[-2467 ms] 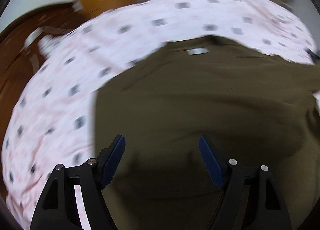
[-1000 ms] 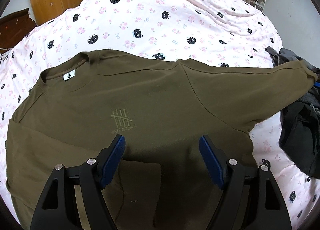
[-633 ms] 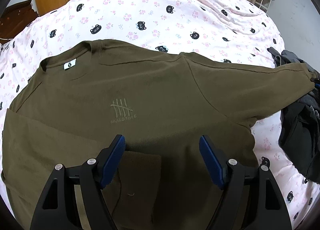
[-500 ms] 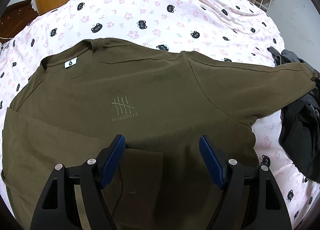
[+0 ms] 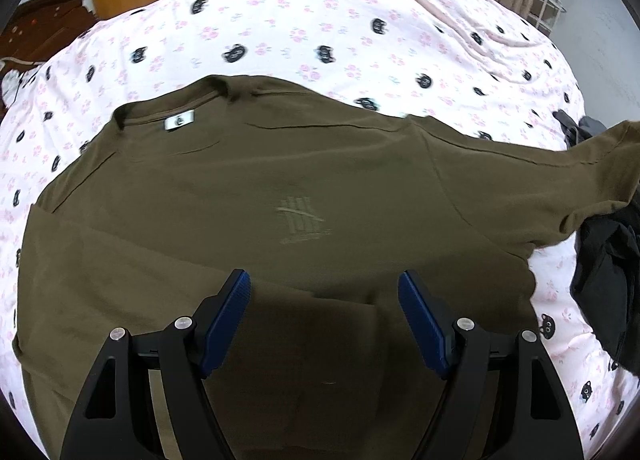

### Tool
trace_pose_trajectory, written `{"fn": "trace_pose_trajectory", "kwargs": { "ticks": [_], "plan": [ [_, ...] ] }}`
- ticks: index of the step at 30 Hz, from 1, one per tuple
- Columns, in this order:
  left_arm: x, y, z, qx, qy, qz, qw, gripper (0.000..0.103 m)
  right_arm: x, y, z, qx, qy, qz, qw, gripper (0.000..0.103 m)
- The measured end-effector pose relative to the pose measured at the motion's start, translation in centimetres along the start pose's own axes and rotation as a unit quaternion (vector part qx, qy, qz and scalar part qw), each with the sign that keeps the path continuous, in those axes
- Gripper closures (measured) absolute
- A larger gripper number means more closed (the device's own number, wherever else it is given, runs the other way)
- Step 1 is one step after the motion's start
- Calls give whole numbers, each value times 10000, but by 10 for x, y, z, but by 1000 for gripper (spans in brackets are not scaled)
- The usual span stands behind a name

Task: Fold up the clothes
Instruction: 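Lift the held cuff with the right tool toward the sweatshirt body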

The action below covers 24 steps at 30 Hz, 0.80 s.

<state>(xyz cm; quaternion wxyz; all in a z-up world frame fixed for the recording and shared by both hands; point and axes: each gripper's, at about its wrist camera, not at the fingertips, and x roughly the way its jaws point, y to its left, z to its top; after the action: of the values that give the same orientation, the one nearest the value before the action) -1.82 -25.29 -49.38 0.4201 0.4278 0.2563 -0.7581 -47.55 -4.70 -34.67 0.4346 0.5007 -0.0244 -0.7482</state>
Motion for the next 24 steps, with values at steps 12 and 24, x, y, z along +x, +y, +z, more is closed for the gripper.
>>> {"fn": "trace_pose_trajectory", "kwargs": {
  "ticks": [12,24],
  "plan": [
    [3,84,-15,-522,335,167,9979,30,32,194,-21,-1411,167,1072,9840,93],
    [-20,177,-43,-1045,332,235,9937,30,94,374,-105,-2097,753,2107,9518,93]
  ]
}}
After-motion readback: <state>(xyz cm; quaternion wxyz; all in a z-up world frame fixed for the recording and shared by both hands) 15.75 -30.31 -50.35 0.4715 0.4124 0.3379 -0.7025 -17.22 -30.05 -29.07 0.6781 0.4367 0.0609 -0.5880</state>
